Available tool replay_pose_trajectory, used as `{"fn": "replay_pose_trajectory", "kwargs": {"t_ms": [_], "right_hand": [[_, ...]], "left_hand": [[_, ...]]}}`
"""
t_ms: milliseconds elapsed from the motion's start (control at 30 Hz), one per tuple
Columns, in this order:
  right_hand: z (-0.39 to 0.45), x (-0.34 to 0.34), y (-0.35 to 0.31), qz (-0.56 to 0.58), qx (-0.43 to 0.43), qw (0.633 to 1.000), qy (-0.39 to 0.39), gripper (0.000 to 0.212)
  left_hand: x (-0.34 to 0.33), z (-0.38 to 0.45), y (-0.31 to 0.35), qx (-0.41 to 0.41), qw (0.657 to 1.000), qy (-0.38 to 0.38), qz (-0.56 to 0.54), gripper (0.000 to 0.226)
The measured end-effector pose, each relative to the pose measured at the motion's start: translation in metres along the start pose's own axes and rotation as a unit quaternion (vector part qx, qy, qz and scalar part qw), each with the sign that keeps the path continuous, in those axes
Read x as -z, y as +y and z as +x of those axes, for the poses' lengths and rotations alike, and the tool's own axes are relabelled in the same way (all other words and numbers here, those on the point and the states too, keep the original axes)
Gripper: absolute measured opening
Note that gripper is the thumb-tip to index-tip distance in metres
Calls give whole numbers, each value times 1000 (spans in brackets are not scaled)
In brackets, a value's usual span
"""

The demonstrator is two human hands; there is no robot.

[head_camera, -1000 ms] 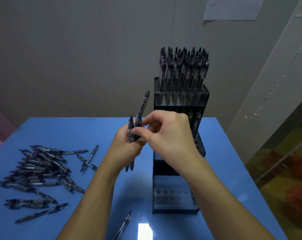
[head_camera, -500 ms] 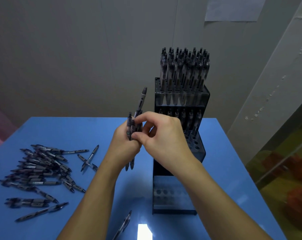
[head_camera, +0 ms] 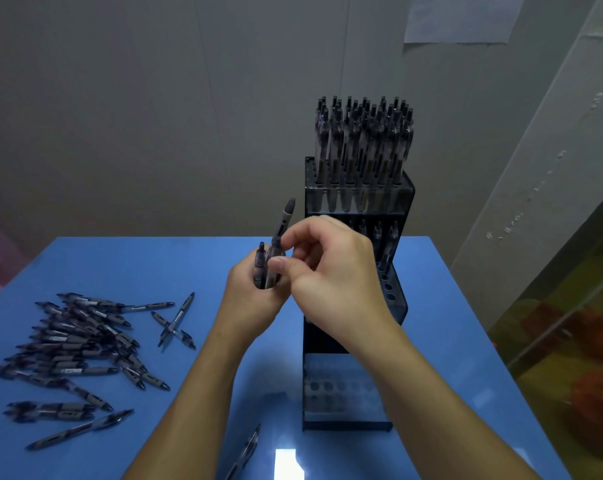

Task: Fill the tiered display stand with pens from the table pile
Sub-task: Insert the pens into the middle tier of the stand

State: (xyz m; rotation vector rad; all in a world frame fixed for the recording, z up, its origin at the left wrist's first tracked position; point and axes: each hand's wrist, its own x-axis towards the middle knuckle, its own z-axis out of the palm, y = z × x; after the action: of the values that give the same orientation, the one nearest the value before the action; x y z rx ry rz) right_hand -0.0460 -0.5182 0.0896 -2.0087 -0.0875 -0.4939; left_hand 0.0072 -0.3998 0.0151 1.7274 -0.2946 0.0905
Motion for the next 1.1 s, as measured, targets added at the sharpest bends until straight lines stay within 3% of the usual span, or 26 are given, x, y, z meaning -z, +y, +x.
{"fn": "replay_pose_trajectory", "kwargs": {"t_ms": [67, 233, 367, 667, 1100], "right_hand": [[2, 6, -2, 31, -13, 999, 10, 24], [11, 33, -12, 203, -42, 977, 43, 19], [18, 57, -14, 231, -43, 968, 88, 18], [27, 62, 17, 5, -74, 976, 204, 13], [30, 47, 38, -89, -112, 973, 183, 18]], "left_hand": [[1, 2, -5, 6, 1000, 5, 2, 16], [3, 7, -19, 55, 998, 28, 2, 32], [5, 9, -22, 55, 997, 53, -21, 39], [11, 17, -22, 51, 996, 64, -20, 39], [9, 18, -24, 57, 996, 58, -28, 35]]}}
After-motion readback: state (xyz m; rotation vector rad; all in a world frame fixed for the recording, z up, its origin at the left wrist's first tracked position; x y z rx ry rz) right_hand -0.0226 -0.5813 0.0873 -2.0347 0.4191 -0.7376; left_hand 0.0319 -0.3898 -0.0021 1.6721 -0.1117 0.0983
